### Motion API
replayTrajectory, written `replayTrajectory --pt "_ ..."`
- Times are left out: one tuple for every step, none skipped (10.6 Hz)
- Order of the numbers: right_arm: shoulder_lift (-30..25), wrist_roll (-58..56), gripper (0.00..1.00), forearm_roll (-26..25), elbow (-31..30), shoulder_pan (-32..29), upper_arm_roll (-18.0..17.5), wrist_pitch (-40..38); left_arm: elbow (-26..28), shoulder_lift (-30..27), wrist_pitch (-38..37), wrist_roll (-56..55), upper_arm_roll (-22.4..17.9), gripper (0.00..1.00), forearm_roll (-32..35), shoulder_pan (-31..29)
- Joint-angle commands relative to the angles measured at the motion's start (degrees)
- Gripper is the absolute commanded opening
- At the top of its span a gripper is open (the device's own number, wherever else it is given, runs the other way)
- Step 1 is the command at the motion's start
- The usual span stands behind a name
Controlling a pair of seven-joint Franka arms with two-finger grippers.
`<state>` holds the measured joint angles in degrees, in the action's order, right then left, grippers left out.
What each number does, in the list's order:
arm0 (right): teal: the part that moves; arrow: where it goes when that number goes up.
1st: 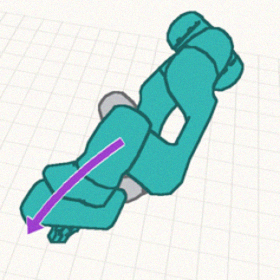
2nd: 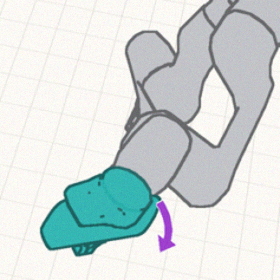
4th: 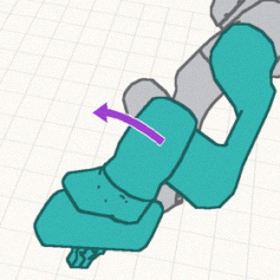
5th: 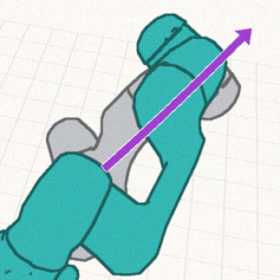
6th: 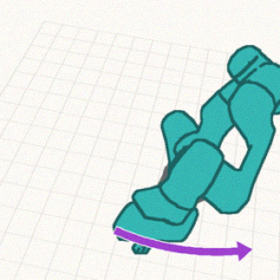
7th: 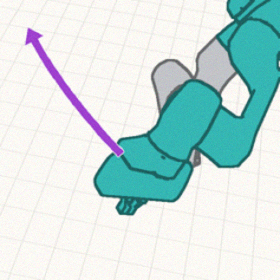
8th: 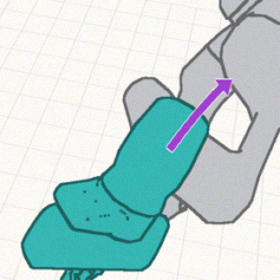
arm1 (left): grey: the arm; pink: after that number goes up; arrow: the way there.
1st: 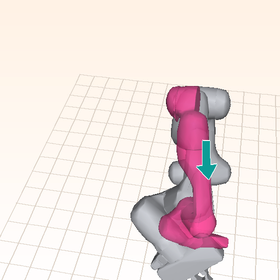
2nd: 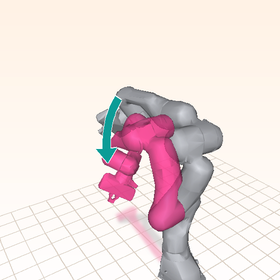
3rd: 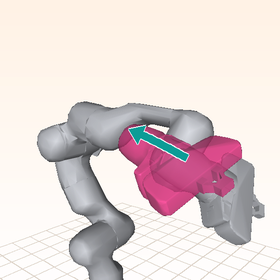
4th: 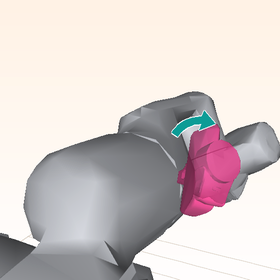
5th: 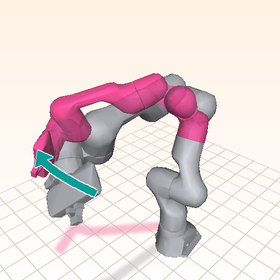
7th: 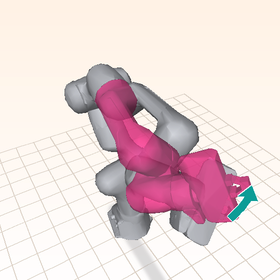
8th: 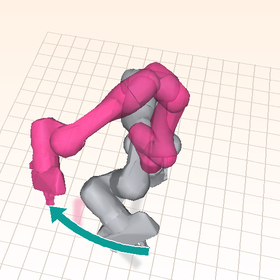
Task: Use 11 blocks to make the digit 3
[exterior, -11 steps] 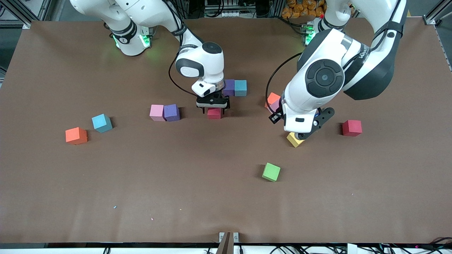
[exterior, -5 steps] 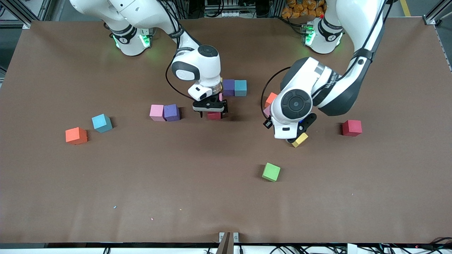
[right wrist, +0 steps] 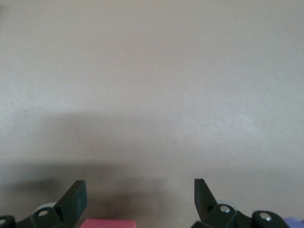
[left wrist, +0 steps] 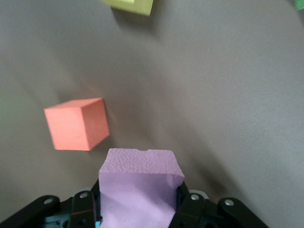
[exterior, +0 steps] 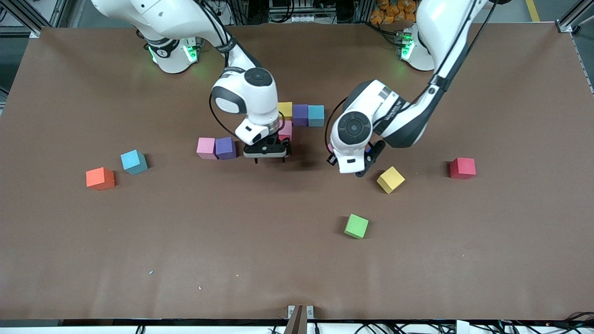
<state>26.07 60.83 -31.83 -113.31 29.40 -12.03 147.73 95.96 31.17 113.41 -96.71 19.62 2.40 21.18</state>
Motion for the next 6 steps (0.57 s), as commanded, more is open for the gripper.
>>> replayTrajectory --pt "-2.77 -7.80 1.00 1.42 -3.93 -2.24 -0.37 -0.51 3.09 0.29 6.63 -9.60 -0.28 0.00 0.15 1.57" --pt "-4.08 -11.14 1.00 1.42 -6.55 -3.73 -0.36 -0.51 3.97 0.82 9.44 -11.73 -0.28 0.00 0.15 1.85" --pt "-5.40 -11.95 1.00 1.42 -9.19 -4.18 -0.36 -0.34 4.06 2.13 12.69 -12.80 -0.28 0.00 0.15 1.94" --pt "-6.02 -12.05 1.00 1.51 -10.95 -4.35 -0.36 -0.34 4.06 3.01 14.98 -15.42 -0.37 0.00 0.15 3.33" --pt "-7.34 -13.27 1.00 1.51 -11.67 -5.05 -0.36 -0.51 3.98 4.15 16.66 -19.18 -0.98 0.00 0.58 5.26" --pt "-8.13 -16.07 1.00 1.51 -12.02 -6.28 -0.36 -0.77 3.54 4.69 17.02 -23.57 -1.16 0.00 3.63 5.80"
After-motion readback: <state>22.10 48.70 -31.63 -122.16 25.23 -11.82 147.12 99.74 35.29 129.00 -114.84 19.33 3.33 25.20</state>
